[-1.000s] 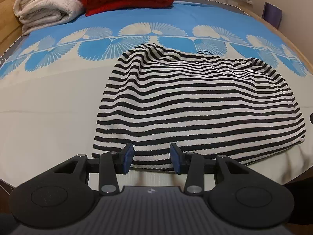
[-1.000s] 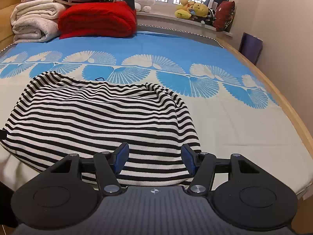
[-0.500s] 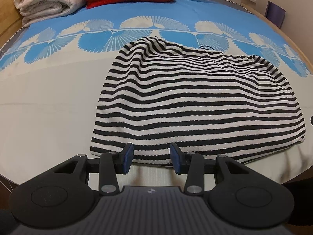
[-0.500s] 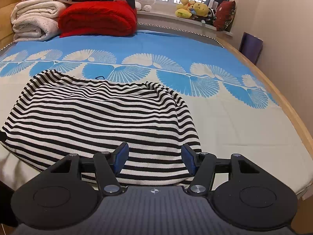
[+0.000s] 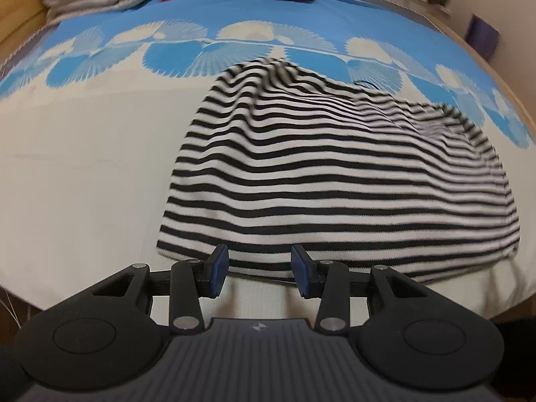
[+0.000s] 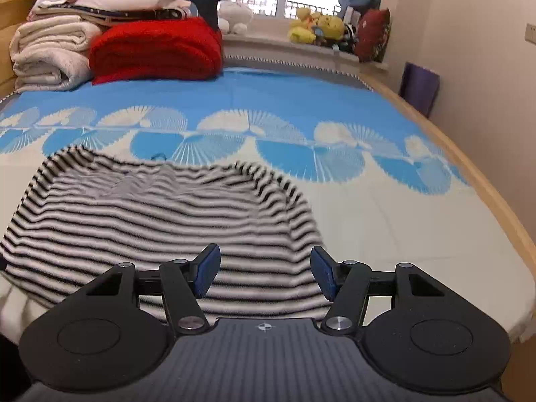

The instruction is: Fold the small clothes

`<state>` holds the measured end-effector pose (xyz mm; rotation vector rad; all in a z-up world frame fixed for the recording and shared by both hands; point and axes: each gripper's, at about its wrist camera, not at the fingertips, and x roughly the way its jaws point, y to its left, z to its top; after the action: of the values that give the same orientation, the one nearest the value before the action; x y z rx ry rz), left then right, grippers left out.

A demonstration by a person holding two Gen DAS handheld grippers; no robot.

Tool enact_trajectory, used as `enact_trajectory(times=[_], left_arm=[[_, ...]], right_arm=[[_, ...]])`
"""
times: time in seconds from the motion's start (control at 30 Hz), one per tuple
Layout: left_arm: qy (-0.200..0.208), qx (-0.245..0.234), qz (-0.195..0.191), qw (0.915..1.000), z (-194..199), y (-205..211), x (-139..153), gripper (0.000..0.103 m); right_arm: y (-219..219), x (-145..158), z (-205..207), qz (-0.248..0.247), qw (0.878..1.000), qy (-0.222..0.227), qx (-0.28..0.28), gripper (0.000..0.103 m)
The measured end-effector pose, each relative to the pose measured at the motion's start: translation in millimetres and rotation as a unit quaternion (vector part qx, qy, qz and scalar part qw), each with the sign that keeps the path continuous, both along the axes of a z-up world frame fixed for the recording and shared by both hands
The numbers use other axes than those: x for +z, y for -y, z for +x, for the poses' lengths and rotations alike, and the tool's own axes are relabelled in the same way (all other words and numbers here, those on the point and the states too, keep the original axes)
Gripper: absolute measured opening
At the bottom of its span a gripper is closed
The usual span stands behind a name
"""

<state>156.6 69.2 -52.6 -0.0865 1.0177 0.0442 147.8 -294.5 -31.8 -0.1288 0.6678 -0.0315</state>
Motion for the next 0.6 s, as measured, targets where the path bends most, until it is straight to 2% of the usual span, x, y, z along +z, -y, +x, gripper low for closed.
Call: enact_trajectory(times=[0.1, 0.2, 0.3, 0.37, 0.47, 0.5, 0.6], left_arm=[[-0.020, 0.036, -0.055, 0.9976, 4, -20, -4, 0.051], [-0.051, 0.065, -0.116, 0.9897, 9, -37, -13, 0.058], [-0.074, 0.088, -0.130, 0.9849, 13, -42, -22, 0.066], [-0.080, 0.097, -0.130, 0.9836, 16, -42, -26, 0.066], [-0.082, 0.109, -0.126, 0.9826, 21, -43, -30, 0.066], [-0.083, 0.114, -0.124, 0.9823, 23, -43, -31, 0.066], [-0.085, 0.126, -0.123, 0.9807, 27, -45, -33, 0.067]], right_arm=[[14, 14, 18, -0.012, 1.000, 0.013, 0.002, 0.062], [36, 23, 38, -0.024, 1.000, 0.019, 0.004, 0.067], [63, 17, 47, -0.010, 1.000, 0.012, -0.024, 0.068], [84, 10, 50, 0.035, 0.997, -0.017, -0.061, 0.068], [104, 6, 44, 0.105, 0.990, -0.024, -0.091, 0.068], [106, 3, 41, 0.112, 0.989, -0.023, -0.091, 0.068], [104, -9, 40, 0.089, 0.991, -0.042, -0.087, 0.068]])
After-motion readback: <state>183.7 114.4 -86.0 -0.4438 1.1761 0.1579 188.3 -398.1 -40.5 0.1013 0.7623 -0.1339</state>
